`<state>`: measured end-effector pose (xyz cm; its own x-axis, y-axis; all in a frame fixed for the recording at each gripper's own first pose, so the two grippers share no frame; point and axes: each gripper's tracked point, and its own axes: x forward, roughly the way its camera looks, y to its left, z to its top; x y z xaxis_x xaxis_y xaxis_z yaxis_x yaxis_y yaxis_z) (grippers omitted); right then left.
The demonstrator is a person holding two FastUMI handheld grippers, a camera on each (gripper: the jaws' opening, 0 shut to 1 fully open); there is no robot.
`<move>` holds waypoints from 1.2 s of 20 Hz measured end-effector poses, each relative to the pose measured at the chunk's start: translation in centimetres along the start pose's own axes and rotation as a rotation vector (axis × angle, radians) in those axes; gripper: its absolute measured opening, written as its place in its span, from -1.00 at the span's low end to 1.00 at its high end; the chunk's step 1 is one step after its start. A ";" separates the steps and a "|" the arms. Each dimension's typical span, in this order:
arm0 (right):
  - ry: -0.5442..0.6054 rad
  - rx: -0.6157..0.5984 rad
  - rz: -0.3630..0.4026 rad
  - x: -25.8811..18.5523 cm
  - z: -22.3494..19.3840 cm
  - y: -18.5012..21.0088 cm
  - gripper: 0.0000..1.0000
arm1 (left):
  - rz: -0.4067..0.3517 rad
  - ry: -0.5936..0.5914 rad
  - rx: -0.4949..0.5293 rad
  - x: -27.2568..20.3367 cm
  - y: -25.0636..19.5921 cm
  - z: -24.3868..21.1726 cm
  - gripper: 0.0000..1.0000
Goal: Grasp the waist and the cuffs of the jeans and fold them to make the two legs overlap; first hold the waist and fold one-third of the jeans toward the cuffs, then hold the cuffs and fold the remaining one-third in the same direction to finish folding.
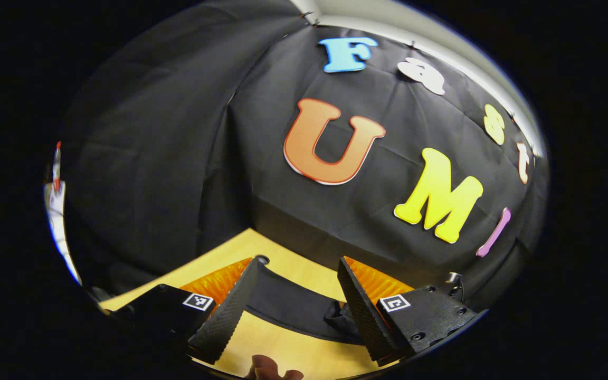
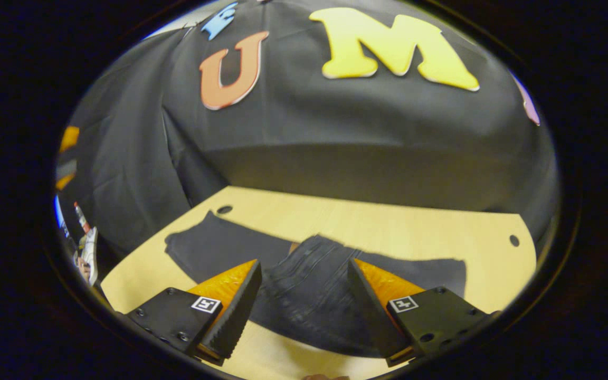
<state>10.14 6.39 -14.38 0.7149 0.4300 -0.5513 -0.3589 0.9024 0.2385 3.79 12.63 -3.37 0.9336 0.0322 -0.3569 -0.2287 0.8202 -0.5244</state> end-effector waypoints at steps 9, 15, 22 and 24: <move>-0.341 0.047 -0.209 -12.5 13.5 -13.4 0.98 | 0.137 0.358 -0.720 8.6 6.7 -11.0 0.99; -0.400 0.094 -0.370 -21.2 14.8 -21.6 0.96 | 0.293 0.411 -0.858 12.2 11.0 -15.8 0.99; -0.405 0.058 -0.515 -27.1 14.6 -27.1 0.96 | 0.388 0.396 -0.929 15.6 14.1 -17.6 0.98; -0.398 0.072 -0.540 -27.9 14.1 -28.1 0.96 | 0.378 0.380 -0.971 16.4 14.1 -16.8 0.98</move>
<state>8.73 -30.63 5.58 0.9542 -0.1176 -0.2750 0.1424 0.9872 0.0720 11.27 15.13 -29.62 0.6506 -0.1276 -0.7486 -0.7554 -0.0071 -0.6553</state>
